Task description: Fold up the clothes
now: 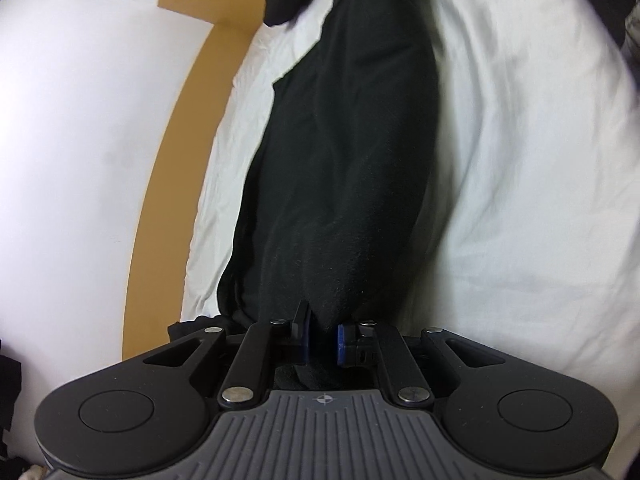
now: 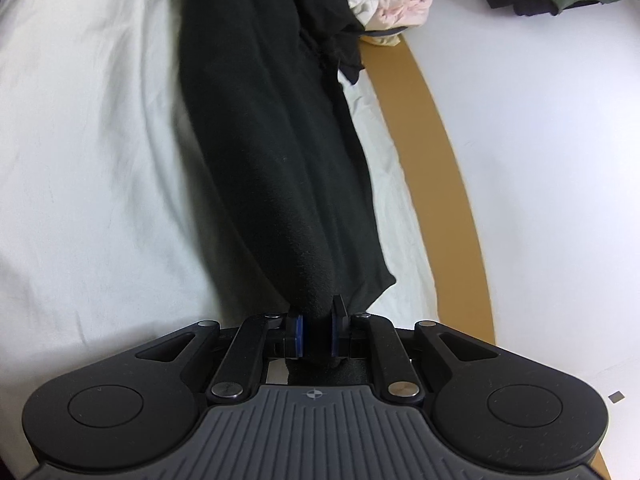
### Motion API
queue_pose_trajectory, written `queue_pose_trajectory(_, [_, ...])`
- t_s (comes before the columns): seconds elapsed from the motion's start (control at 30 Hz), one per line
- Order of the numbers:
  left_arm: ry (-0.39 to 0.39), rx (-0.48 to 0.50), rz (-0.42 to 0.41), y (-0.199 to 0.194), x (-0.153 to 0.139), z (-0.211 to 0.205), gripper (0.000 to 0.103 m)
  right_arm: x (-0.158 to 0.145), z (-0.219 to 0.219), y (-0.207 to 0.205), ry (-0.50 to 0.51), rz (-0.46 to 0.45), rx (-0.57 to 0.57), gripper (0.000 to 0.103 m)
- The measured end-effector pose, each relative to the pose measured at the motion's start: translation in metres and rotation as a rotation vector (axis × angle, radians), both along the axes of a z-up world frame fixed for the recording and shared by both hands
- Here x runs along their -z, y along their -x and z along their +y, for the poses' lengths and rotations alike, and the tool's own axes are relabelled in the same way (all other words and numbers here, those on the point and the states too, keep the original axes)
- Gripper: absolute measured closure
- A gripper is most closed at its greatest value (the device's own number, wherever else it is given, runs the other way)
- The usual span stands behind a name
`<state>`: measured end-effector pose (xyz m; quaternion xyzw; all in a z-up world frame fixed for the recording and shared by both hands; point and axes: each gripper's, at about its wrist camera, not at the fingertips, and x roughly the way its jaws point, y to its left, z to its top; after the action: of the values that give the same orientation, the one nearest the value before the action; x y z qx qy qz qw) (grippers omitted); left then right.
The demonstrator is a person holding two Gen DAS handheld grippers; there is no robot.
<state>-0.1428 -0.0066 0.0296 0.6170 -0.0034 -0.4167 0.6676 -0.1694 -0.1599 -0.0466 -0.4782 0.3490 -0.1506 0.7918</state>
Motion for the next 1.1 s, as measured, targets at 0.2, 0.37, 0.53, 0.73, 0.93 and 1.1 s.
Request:
queue_pose_trajectory(0.2, [0.012, 0.010, 0.051, -0.014, -0.019, 0.005, 0.092, -0.014, 0.000, 0.006, 0.010, -0.002, -0.007, 0.091])
queue_pose_trajectory(0.37, [0.020, 0.016, 0.059, 0.021, -0.037, 0.015, 0.092, -0.022, 0.000, -0.003, 0.009, 0.004, -0.026, 0.091])
queue_pose_trajectory(0.53, [0.021, 0.018, 0.116, 0.032, -0.045, 0.025, 0.092, -0.025, -0.005, 0.002, -0.013, 0.018, -0.053, 0.091])
queue_pose_trajectory(0.73, [-0.002, 0.004, 0.216, 0.023, -0.069, 0.026, 0.091, -0.045, -0.030, 0.000, -0.098, 0.036, -0.073, 0.090])
queue_pose_trajectory(0.93, [-0.018, -0.028, 0.285, -0.003, -0.088, 0.010, 0.090, -0.073, -0.050, -0.002, -0.207, 0.103, -0.084, 0.090])
queue_pose_trajectory(1.1, [-0.013, -0.067, 0.317, -0.039, -0.092, -0.013, 0.090, -0.079, -0.066, -0.013, -0.233, 0.130, -0.085, 0.090])
